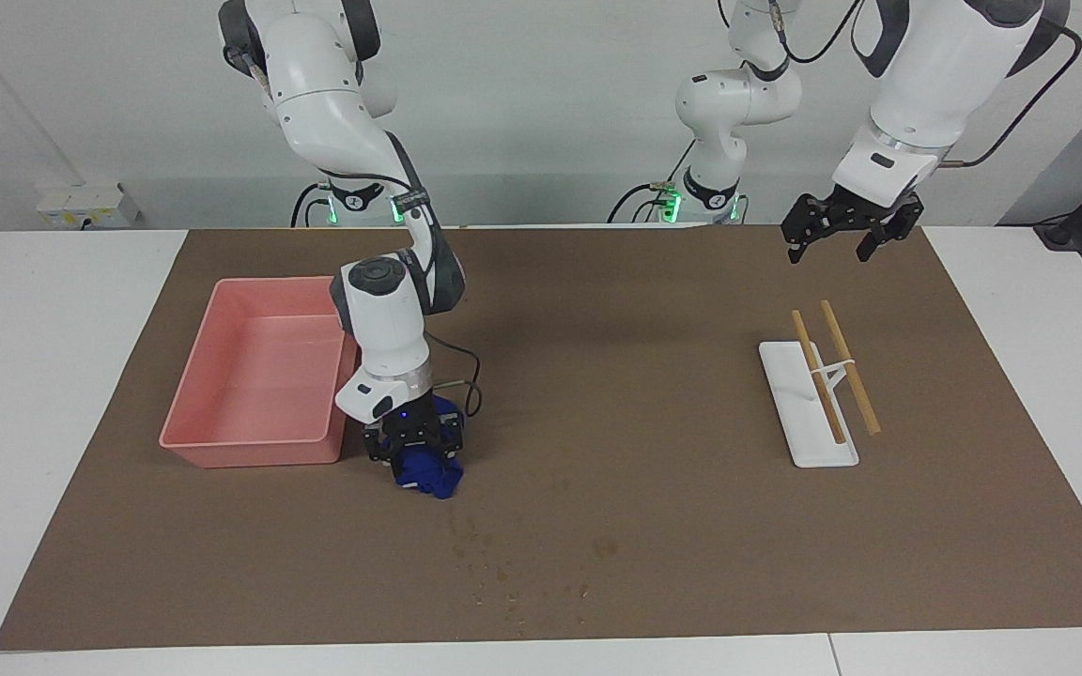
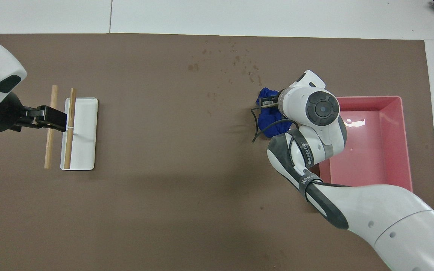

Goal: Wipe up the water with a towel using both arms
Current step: 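Carry the blue cloth with the right gripper toward the pink bin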

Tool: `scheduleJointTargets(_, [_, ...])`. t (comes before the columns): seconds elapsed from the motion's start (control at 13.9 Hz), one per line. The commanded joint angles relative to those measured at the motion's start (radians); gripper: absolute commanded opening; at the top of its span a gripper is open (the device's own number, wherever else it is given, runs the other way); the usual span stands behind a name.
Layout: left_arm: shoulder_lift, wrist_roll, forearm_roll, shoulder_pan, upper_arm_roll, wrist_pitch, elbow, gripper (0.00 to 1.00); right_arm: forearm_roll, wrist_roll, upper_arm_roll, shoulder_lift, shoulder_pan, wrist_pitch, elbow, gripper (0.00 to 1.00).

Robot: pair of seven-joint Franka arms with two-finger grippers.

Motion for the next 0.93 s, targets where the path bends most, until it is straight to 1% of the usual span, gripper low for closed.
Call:
scheduleJointTargets(0.0, [-0.017,0.004,0.004,0.008,-0.002,-0.011,-0.015,1.0,-0.02,0.052,0.009,-0.046,-0.005,-0.039,-0.057,0.0])
scheduleJointTargets(0.14, [-0.017,0.004,0.004,0.008,-0.002,-0.011,-0.015,1.0,-0.02,0.086,0.01,-0.08,0.0,-0.064,-0.115,0.0])
scheduleJointTargets(0.57, [-0.017,0.004,0.004,0.008,-0.002,-0.011,-0.015,1.0,-0.003,0.093,0.017,-0.166,0.004,-0.387,-0.175,0.0])
scheduleJointTargets(0.65, [-0.017,0.004,0.004,0.008,-0.002,-0.011,-0.015,1.0,0.0,0.095,0.017,-0.186,0.004,-0.412,-0.204,0.0])
scheduleJointTargets(0.86, [-0.017,0.004,0.004,0.008,-0.002,-0.011,-0.015,1.0,0.067,0.097,0.018,-0.244,0.007,-0.416,-0.304,0.0])
